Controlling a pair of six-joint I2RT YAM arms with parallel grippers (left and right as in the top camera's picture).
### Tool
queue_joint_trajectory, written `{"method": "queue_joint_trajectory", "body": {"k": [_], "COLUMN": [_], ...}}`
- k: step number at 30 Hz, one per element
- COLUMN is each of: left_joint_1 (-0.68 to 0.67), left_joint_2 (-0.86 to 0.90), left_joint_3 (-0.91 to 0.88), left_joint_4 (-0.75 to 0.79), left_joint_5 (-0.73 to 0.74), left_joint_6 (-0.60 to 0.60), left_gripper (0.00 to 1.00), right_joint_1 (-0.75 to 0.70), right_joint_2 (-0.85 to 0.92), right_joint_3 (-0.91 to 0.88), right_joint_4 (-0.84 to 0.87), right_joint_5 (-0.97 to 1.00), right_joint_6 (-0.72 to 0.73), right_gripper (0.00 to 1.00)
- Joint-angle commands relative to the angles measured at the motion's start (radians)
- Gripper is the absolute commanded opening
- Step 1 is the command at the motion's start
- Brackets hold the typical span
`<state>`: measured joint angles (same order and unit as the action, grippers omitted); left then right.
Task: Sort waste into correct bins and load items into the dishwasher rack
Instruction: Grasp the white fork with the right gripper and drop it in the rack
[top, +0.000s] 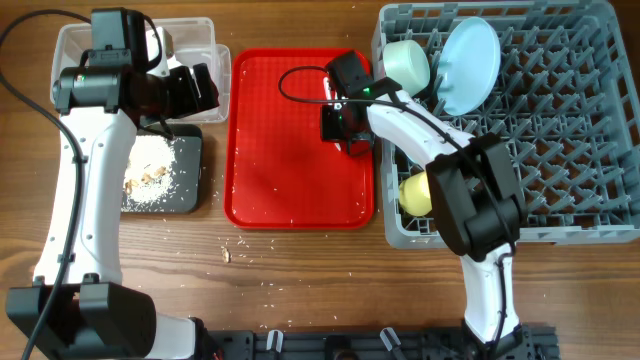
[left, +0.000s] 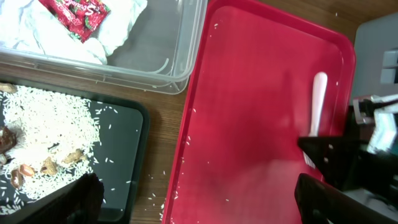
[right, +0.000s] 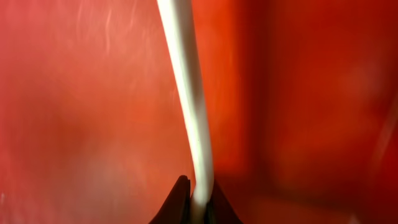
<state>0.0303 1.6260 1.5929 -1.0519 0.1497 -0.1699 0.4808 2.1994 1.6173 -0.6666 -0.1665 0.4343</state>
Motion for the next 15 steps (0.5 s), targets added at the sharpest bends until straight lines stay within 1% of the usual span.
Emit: {"method": "queue_joint_trajectory", "body": {"k": [1,4,7,9,10,13,15], "left_joint_1": [0.0,0.0,0.0,0.0,0.0,0.0,0.0], "left_joint_2": [-0.003,-0.003,-0.003,-0.003,-0.003,-0.003,-0.003], "left_joint_3": [0.014,0.014,0.014,0.014,0.014,0.014,0.014], "left_joint_4": [0.0,0.0,0.0,0.0,0.0,0.0,0.0], "left_joint_5": [-0.006,-0.006,-0.006,-0.006,-0.006,-0.006,-0.006], "left_joint_6": [0.005,0.005,0.005,0.005,0.005,0.005,0.005], "left_gripper": [1.0,1.0,1.0,1.0,1.0,1.0,1.0], "right_joint_1": [-0.002,-0.005,-0.019,-0.048,-0.065,-0.152,-0.211], "right_joint_2": [-0.23,-0.421,-0.615,-0.729,-0.768,-0.881,-0.918], "right_joint_3": [0.062,0.062,0.062,0.053,0.039,-0.092,-0.228], "right_joint_4": [-0.065,-0.183,-0.37,-0.511,-0.55,-0.568,-0.518], "right_joint_5": [-0.011,0.088,0.28,0.432,0.473,0.484,0.474], "right_joint_6": [-0.154,-0.173,-0.168,-0.098,-0.071,-0.056,-0.059], "right_gripper": [0.04,0.04,0.04,0.04,0.04,0.04,0.04]}}
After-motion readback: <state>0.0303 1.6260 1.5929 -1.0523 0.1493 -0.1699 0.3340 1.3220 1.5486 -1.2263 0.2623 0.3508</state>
